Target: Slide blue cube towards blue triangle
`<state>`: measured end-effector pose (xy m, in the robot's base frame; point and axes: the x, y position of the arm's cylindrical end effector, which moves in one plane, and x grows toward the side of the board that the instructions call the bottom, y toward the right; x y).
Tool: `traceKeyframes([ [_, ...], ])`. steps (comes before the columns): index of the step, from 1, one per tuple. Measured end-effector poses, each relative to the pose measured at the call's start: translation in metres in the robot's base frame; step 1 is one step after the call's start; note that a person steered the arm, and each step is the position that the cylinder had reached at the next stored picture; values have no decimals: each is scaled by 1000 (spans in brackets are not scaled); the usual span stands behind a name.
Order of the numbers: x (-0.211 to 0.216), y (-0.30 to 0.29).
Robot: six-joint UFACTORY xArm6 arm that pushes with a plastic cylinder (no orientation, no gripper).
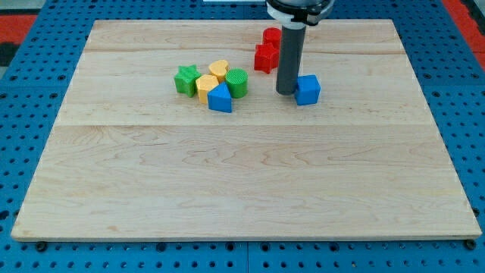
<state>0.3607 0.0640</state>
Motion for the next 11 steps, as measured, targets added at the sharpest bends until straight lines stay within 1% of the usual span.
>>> traceKeyframes([
  [1, -43, -18],
  [2, -22, 41],
  [3, 10, 60],
  [4, 14, 49],
  [5, 32, 49],
  [6, 61, 57],
  [7, 76, 57],
  [8, 101, 57],
  [9, 81, 24],
  [10, 35, -18],
  [11, 34, -59],
])
